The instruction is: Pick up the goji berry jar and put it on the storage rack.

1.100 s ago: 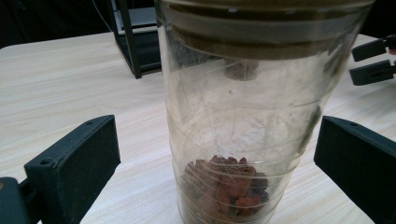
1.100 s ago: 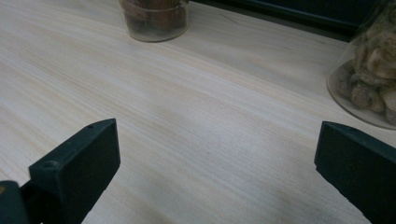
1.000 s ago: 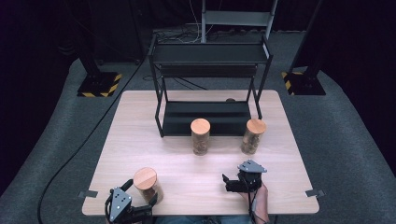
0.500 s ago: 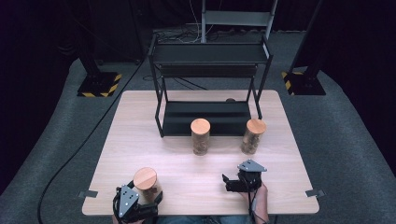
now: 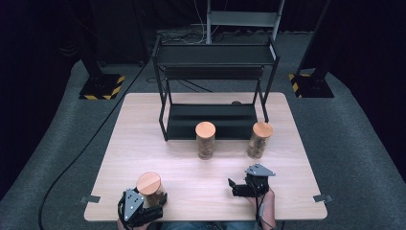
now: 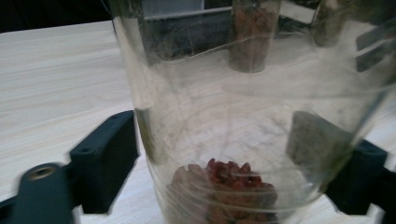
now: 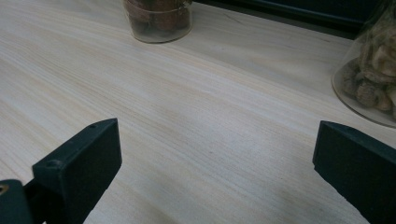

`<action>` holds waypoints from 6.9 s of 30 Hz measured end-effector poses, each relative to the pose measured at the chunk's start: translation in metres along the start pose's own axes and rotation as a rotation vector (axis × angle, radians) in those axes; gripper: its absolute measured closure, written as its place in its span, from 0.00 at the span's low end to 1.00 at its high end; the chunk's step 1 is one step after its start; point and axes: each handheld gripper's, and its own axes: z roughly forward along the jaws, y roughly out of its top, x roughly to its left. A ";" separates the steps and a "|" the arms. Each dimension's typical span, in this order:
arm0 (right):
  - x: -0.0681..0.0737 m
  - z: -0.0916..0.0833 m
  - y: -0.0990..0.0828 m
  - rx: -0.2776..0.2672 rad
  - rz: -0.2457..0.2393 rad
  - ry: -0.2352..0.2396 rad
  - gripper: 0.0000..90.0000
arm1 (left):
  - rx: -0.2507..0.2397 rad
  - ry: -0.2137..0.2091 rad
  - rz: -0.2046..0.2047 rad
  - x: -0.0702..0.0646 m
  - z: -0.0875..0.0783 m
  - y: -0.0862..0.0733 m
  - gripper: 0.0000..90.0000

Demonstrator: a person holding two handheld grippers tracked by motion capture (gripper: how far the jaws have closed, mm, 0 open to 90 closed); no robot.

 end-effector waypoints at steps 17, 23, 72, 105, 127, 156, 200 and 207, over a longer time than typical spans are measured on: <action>0.001 0.000 0.000 0.003 -0.012 0.009 0.01 | -0.014 -0.021 0.019 0.000 -0.002 -0.002 0.28; 0.000 -0.001 0.000 -0.007 -0.005 0.009 0.01 | 0.000 -0.024 0.022 0.000 -0.001 0.003 0.28; 0.001 0.001 0.000 0.008 -0.013 0.018 0.01 | -0.032 -0.058 0.028 0.009 0.032 0.038 0.28; 0.000 0.001 0.000 0.012 -0.005 0.019 0.00 | -0.029 -0.095 0.061 0.010 0.056 0.058 0.28; 0.000 0.002 0.001 0.020 -0.008 0.018 0.00 | -0.040 -0.099 0.052 0.020 0.069 0.073 0.28; 0.000 0.002 0.001 0.023 -0.010 0.020 0.01 | -0.026 -0.113 0.067 0.024 0.094 0.089 0.28; -0.001 0.002 0.001 0.024 -0.004 0.022 0.01 | -0.010 -0.112 0.058 0.033 0.115 0.101 0.28; -0.001 0.002 0.001 0.028 -0.002 0.026 0.01 | -0.006 -0.106 0.055 0.035 0.118 0.102 0.28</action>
